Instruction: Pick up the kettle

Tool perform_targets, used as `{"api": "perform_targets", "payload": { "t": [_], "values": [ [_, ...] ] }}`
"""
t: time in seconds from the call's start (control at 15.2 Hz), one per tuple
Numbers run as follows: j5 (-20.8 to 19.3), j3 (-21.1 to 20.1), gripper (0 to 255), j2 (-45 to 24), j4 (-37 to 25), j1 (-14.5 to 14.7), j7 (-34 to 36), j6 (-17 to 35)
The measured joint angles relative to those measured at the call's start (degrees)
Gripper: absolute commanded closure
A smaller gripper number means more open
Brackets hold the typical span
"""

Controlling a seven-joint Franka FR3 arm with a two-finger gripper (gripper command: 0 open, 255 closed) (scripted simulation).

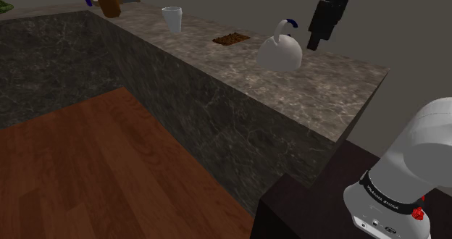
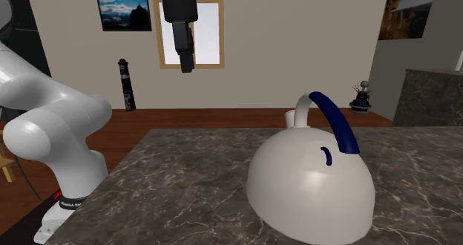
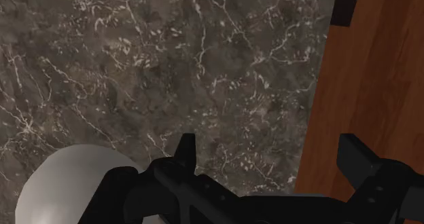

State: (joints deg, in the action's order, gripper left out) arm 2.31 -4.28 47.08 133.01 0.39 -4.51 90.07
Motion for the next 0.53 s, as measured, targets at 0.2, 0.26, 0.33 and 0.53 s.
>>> {"api": "perform_targets", "payload": {
  "t": [0.2,0.26,0.33,0.53],
  "values": [
    [-1.2,2.7,0,-0.3,0.1,0.9,-4.9,0.7],
    [-1.9,4.7,0,-0.9,-0.2,1.5,-8.7,1.2],
    [-2.7,6.7,0,-1.8,-0.6,2.3,-12.7,1.9],
    [-4.7,13.2,0,-5.3,-2.9,4.9,-25.5,3.7]
  ]
}}
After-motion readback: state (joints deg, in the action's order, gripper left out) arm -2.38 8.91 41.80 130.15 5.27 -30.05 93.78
